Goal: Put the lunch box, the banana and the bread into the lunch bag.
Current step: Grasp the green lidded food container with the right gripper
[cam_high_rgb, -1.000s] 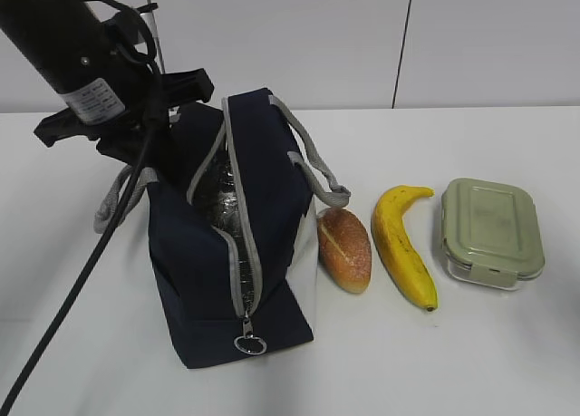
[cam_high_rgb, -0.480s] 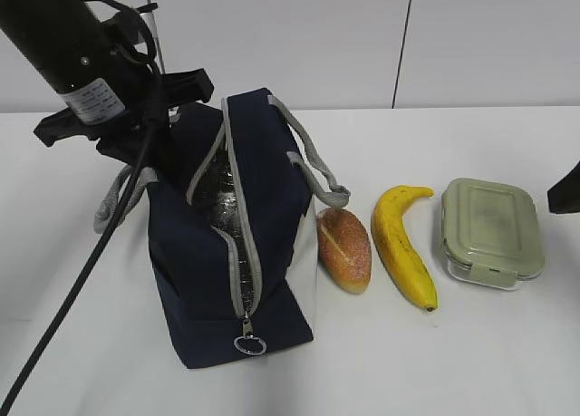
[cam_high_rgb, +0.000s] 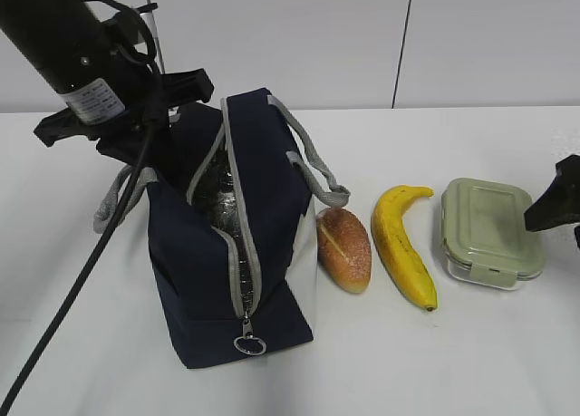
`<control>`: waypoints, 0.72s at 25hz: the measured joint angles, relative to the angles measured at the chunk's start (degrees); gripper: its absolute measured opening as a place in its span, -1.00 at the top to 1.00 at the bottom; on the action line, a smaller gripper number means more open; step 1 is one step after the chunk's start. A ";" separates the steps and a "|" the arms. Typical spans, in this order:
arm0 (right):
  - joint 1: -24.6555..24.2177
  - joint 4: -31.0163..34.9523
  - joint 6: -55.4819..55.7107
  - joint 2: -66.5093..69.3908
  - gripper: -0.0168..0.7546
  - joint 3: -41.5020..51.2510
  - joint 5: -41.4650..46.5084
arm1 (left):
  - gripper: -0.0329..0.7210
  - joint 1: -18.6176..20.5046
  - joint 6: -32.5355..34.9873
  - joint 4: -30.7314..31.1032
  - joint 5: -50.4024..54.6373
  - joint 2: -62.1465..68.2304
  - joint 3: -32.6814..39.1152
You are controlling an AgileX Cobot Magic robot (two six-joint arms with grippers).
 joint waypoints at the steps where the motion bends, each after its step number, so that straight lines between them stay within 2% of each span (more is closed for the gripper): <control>1: 0.00 0.00 -0.09 1.29 -0.47 -0.85 0.41 | 0.91 0.00 0.00 0.00 0.00 0.00 0.00; 8: -1.40 -1.54 -0.24 8.88 -0.47 -7.71 3.12 | 0.91 0.00 0.00 0.02 0.00 0.00 0.00; 18: -1.40 0.03 -1.23 9.15 -0.47 -8.32 3.55 | 0.91 0.00 0.00 0.02 0.05 0.00 0.00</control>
